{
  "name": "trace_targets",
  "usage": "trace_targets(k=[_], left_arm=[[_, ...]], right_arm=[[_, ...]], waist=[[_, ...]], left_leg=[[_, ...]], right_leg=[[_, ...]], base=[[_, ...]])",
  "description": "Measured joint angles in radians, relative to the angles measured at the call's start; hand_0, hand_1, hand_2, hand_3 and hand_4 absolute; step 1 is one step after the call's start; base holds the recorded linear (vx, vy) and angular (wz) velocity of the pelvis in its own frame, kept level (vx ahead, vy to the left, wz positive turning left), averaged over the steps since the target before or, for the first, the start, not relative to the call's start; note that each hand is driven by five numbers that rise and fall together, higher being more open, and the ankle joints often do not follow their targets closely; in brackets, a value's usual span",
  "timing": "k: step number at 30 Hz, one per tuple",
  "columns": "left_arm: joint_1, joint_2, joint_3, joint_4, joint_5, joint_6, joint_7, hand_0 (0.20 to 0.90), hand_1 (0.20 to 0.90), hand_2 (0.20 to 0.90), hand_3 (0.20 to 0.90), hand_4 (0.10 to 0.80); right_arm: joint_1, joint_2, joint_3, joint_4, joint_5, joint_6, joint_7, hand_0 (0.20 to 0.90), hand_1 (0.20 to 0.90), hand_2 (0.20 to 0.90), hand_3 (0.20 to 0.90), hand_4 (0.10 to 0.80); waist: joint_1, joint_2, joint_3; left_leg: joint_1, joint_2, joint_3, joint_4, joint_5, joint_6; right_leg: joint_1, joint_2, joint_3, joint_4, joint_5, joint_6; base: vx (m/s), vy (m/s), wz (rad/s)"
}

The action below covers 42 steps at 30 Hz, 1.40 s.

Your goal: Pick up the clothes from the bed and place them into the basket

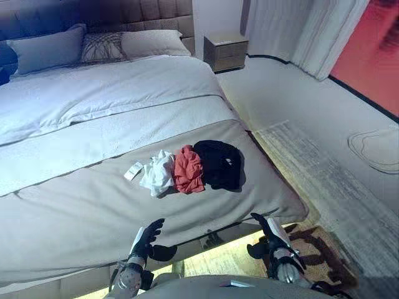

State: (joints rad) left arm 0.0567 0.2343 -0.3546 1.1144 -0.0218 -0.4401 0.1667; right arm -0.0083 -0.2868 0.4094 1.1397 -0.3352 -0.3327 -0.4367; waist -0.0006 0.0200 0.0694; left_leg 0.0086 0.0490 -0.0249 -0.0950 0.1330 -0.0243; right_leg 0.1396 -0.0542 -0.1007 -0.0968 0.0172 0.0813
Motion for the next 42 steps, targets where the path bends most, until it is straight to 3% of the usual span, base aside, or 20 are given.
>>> trace_targets(k=[24,30,36,40,42], left_arm=[[0.000,0.000,0.000,0.000,-0.019,0.000,-0.004,0.900,0.900,0.900,0.900,0.800],[-0.002,0.000,0.002,-0.006,-0.072,0.001,-0.039,0.900,0.900,0.900,0.900,0.800],[-0.005,0.020,0.011,-0.162,-0.138,0.023,-0.051,0.900,0.900,0.900,0.900,0.800],[-0.042,0.061,0.008,-0.248,-0.151,0.029,-0.058,0.900,0.900,0.900,0.900,0.800],[-0.079,0.099,-0.002,-0.285,-0.156,0.029,-0.060,0.900,0.900,0.900,0.900,0.800]], right_arm=[[-0.001,0.000,0.000,0.000,-0.002,0.013,-0.038,0.900,0.900,0.900,0.900,0.800],[-0.015,-0.009,-0.002,-0.046,0.044,0.055,-0.042,0.900,0.900,0.900,0.900,0.800],[-0.070,-0.079,-0.003,-0.239,0.122,0.122,-0.039,0.900,0.900,0.900,0.900,0.800],[-0.199,-0.154,-0.002,-0.327,0.151,0.168,-0.044,0.900,0.900,0.900,0.900,0.800],[-0.339,-0.208,-0.004,-0.339,0.170,0.198,-0.061,0.900,0.900,0.900,0.900,0.800]], waist=[[0.000,0.003,0.001],[0.001,0.008,0.004],[0.025,0.004,0.025],[0.051,-0.003,0.090],[0.052,0.004,0.141]], left_leg=[[0.002,0.001,0.000,0.000,0.000,0.000],[0.004,0.001,-0.001,0.000,0.000,0.000],[-0.003,0.002,-0.007,0.000,-0.002,-0.002],[-0.021,0.003,-0.012,0.002,-0.005,-0.008],[-0.066,0.003,-0.035,0.007,0.001,0.000]], right_leg=[[0.002,0.001,0.000,0.000,0.000,0.000],[0.005,0.002,0.000,0.000,0.000,0.000],[0.004,0.005,-0.015,0.000,0.000,0.000],[-0.018,0.012,-0.025,0.019,0.000,0.000],[-0.081,0.015,-0.031,0.060,0.001,0.000]], base=[[0.000,0.000,0.00],[0.031,-0.010,0.00],[0.036,-0.044,0.07],[-0.089,-0.050,0.06],[-0.210,-0.028,0.07]])
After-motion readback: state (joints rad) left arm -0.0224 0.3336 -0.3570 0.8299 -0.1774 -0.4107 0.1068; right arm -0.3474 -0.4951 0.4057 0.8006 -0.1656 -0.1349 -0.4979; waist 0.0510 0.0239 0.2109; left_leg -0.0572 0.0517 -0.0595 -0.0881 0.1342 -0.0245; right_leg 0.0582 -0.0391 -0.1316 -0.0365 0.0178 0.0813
